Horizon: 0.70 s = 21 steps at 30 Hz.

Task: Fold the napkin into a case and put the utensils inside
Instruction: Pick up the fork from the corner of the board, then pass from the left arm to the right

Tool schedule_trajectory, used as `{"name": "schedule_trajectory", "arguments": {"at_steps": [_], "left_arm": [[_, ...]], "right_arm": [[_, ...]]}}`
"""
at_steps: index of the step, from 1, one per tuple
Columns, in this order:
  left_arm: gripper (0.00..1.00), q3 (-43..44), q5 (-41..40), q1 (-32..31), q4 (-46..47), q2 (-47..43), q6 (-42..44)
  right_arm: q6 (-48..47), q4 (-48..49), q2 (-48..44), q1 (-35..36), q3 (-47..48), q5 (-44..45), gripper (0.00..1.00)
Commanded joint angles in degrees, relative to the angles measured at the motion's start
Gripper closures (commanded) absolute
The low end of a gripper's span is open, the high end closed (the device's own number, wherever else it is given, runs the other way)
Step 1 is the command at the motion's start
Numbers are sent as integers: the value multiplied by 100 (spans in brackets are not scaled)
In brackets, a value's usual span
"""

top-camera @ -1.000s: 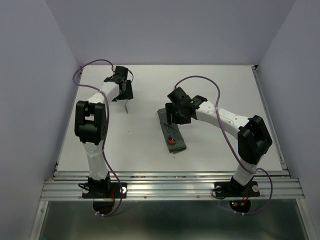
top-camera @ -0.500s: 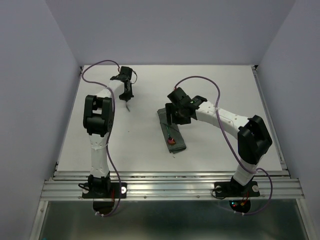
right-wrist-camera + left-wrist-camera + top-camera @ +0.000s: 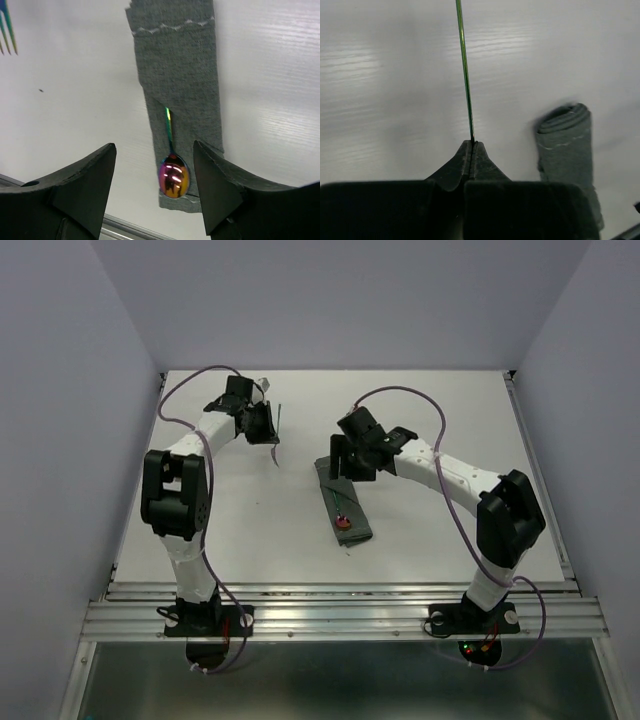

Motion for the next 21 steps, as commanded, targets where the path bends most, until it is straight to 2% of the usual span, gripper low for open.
{"name": "schedule_trajectory", "arguments": {"at_steps": [1,4,9,15,21], "left_arm": [[100,-368,1629,-20,996,-801,-480],[100,-842,2078,-46,1531,-1011,-770],[100,-1028,2229,-204,1709,-1275,-955],[100,-1169,2317,-266,1735,-1416,-955],[100,-1345,2361,-275,1779,-1487,-920]], "right_arm": [[595,842,-12,-111,411,-386,32],[789,1246,164,-111,595,-492,34],[1009,1388,428,-111,1044,-704,36],[1237,1511,630,-111,1351,-572,39],[1501,1573,832,-111,1580,-45,42]]}}
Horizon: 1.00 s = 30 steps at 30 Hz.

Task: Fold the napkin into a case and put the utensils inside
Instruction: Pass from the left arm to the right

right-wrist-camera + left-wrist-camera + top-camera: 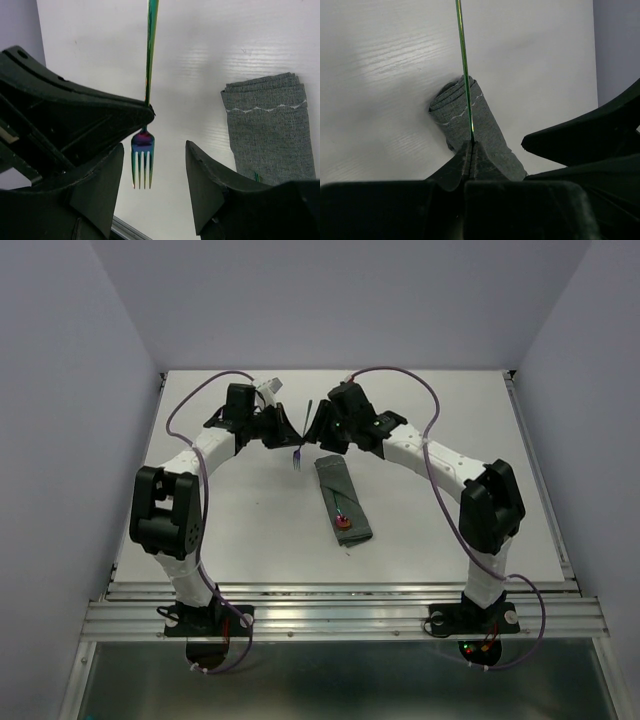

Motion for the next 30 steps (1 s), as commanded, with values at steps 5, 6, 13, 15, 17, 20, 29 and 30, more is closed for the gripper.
{"name": "schedule_trajectory", "arguments": {"at_steps": [5,6,13,15,17,20,29,30], "left_arm": [[100,-255,307,-4,354,-510,-15],[100,-264,307,-4,363,-510,2],[100,-334,403,-4,424,-572,-41],[100,-343,421,-4,416,-589,-50],[100,-360,430,-4,425,-616,-59],[100,-395,439,-4,451,-668,-94],[100,-483,491,-30,451,-756,-51],[98,-501,492,-39,451,-774,-50]], "right_arm": [[435,327,289,-6,510,684,43],[470,327,315,-6,536,720,43],[532,222,772,-59,931,554,44],[585,195,930,-59,1019,484,46],[646,160,1018,-59,1133,422,49],[664,133,1098,-59,1187,430,55],[524,133,861,-59,1002,527,99],[480,142,843,-59,985,553,99]]}}
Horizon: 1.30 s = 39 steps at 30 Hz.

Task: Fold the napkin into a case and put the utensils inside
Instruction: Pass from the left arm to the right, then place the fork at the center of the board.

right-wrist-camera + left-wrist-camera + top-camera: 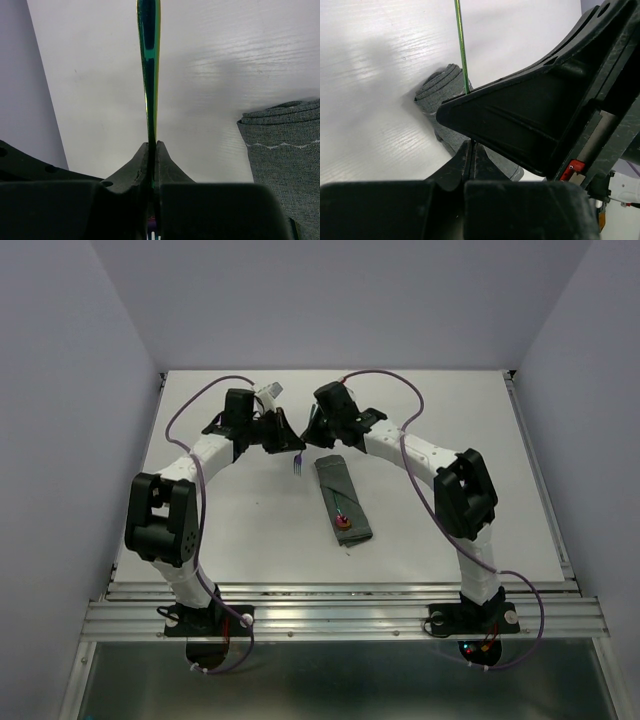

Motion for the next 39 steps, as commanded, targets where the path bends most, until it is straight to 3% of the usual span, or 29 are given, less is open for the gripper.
{"name": "schedule_trajectory", "arguments": {"at_steps": [1,3,4,7,13,15,17,18,21,25,29,31,35,37,39], "left_arm": [[83,-73,264,-11,211,-483,63],[64,-134,273,-19,211,-597,90],[46,-143,256,-11,202,-641,107],[24,-152,81,-11,-26,-870,274],[2,-231,-805,-11,-597,-1406,520],[1,-240,-1628,-11,-755,-1581,512],[1,-214,-2422,-11,-1080,-1722,319],[1,-196,-3043,-11,-1194,-1845,318],[1,-274,-3671,-11,-1398,-2178,318],[1,-494,-3875,-11,-1380,-2548,397],[1,-661,-3867,-11,-1459,-2681,230],[1,-758,-3744,-11,-1398,-2690,160],[1,-943,-3393,-11,-1064,-2541,-112],[1,-838,-3008,-11,-1055,-2261,-209],[1,-619,-2804,-19,-1125,-2058,-174]], "right_arm": [[-226,22,-305,-35,73,298,99],[-454,13,-375,-96,56,351,99],[-525,-13,-410,-97,47,351,99],[-955,-215,-603,-438,-58,307,99],[-2536,-1239,-1200,-1361,-375,25,99],[-3219,-1620,-1227,-1651,-480,-10,99],[-3599,-2078,-1297,-1652,-673,488,99],[-3697,-2122,-1367,-1652,-1031,561,99],[-3873,-1781,-1771,-1652,-2057,422,99],[-4032,-1218,-2255,-1600,-3070,61,99],[-4146,-1243,-2493,-1477,-3520,446,99],[-4147,-1226,-2572,-1424,-3670,526,91],[-3989,-1025,-2669,-1424,-4004,658,54],[-3769,-1015,-2678,-1424,-4145,728,46],[-3542,-936,-2756,-1424,-4346,763,45]]}}
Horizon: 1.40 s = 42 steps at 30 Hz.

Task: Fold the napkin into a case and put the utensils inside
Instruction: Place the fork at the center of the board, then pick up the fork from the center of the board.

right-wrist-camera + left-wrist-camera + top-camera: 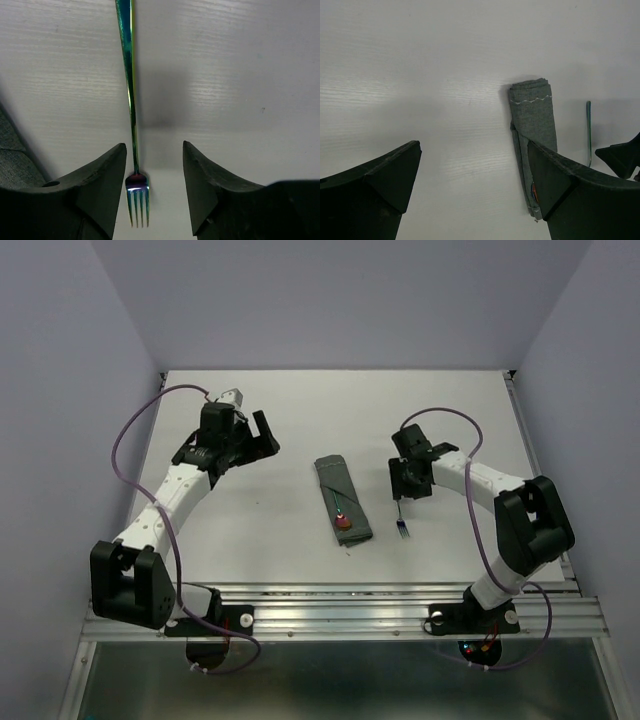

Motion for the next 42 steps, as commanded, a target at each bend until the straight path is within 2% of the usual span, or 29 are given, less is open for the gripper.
{"name": "schedule_trajectory", "arguments": {"at_steps": [1,7,12,19,24,27,30,31,32,42], "left_arm": [[1,320,626,-22,40,467,-106],[1,566,636,-83,30,706,34],[2,794,723,-215,74,1004,70],[9,1462,951,-698,153,2005,158],[9,2024,1198,-856,83,2665,167],[9,2200,1295,-918,109,2920,149],[9,2333,1409,-927,136,3175,123],[9,2429,1487,-936,136,3315,123],[9,2482,1523,-953,145,3377,123],[9,2869,1690,-980,171,3993,123]], "right_arm": [[409,392,-317,36,-308,246,45],[796,578,-555,89,-686,35,52],[937,674,-564,300,-722,79,52],[1174,859,-441,353,-687,0,57],[1183,912,-82,405,-687,192,64],[1052,1104,-11,466,-775,53,73],[964,1114,-2,519,-801,17,87],[963,1088,-36,520,-792,43,97],[946,983,-72,520,-792,87,99],[876,210,-985,581,-512,-97,99]]}}
